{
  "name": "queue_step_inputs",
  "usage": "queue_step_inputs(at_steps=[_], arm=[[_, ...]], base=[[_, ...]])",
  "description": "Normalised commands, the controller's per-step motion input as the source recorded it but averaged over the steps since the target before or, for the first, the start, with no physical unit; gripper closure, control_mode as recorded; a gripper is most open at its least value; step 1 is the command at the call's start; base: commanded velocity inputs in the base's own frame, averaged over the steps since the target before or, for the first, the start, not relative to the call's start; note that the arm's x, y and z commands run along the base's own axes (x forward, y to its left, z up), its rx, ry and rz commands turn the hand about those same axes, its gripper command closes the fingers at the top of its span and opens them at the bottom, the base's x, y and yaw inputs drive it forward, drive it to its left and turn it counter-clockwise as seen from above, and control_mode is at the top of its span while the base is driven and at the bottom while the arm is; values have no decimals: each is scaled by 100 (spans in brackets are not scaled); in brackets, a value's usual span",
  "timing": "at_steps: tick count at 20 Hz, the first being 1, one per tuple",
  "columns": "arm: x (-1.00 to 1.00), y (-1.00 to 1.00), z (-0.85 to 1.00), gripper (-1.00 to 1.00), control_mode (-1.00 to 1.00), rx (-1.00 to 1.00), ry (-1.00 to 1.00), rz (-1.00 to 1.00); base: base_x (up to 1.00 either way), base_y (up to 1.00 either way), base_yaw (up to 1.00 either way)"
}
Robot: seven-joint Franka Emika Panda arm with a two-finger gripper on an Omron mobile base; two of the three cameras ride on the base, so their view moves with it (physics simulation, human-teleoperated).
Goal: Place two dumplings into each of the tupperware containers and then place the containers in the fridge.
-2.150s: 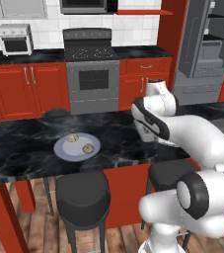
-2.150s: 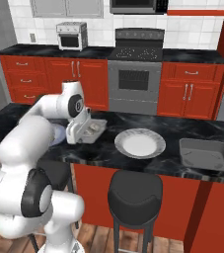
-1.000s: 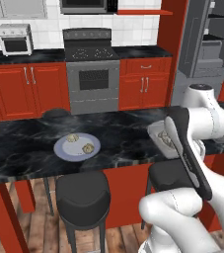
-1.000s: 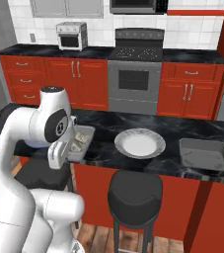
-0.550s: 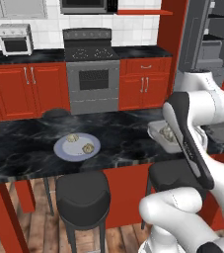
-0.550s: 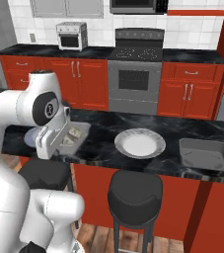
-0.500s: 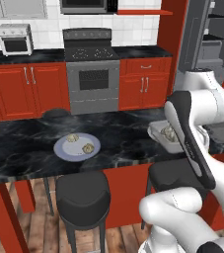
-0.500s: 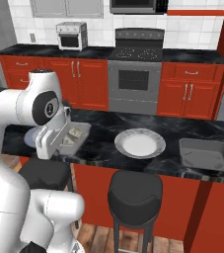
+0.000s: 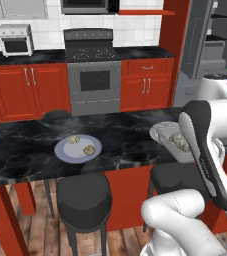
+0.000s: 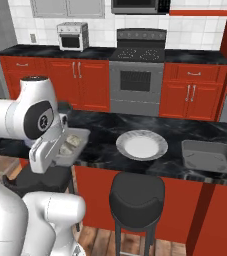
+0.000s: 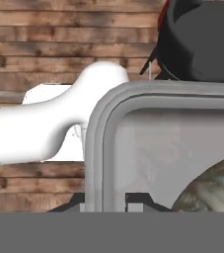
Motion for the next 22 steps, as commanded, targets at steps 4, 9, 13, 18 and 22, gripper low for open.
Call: queue_step_inputs(at_steps=[4,9,13,18,22], arm=[[-5,0,0,100,100,0,0,0],[0,0,0,100,100,0,0,0],[0,0,0,100,100,0,0,0],[0,0,0,100,100,0,0,0],[0,0,0,100,100,0,0,0]], base=[[-29,-11,-1],[-50,-89,-9],[0,-100,-5],[12,-100,-4],[3,-100,0]])
